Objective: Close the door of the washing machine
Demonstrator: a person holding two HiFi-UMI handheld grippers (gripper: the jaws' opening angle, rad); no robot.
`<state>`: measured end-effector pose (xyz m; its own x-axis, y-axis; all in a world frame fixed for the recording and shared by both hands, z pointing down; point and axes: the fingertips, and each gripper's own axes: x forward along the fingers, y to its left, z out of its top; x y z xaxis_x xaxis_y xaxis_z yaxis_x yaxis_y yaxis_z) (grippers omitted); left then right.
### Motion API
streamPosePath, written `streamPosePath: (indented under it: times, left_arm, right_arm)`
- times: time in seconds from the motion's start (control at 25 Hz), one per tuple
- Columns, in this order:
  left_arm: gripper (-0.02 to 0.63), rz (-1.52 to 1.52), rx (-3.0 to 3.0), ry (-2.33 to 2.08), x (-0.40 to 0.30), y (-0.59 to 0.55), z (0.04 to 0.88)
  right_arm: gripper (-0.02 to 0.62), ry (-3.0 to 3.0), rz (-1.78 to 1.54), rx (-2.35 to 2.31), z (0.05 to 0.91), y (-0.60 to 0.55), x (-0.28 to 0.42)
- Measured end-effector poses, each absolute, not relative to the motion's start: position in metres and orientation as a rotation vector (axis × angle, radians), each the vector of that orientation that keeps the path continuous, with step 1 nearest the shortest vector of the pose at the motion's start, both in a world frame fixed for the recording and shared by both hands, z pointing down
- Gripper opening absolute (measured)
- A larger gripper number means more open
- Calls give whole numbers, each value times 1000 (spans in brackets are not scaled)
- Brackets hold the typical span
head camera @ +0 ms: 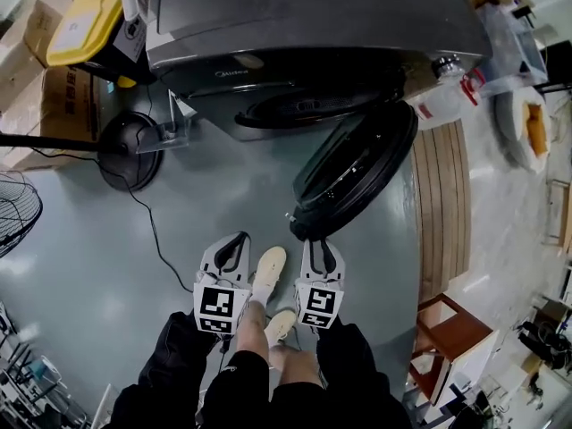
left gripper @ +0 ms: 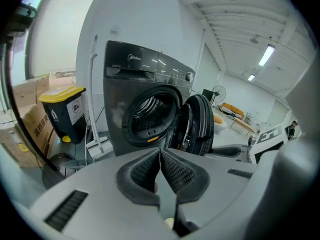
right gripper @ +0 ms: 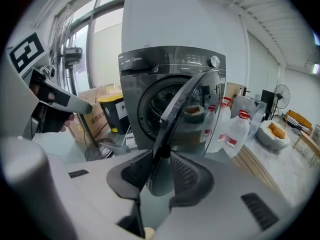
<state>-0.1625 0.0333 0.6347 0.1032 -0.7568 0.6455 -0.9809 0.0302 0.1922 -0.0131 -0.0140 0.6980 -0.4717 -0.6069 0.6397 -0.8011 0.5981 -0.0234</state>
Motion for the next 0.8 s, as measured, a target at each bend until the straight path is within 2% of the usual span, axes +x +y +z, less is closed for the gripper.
streamPosePath:
  times: [0.8]
  left_arm:
    - [26,388,1586,-1867,-236,43,634]
  right_arm:
    - [120,-2321,426,952,698,-34,-116]
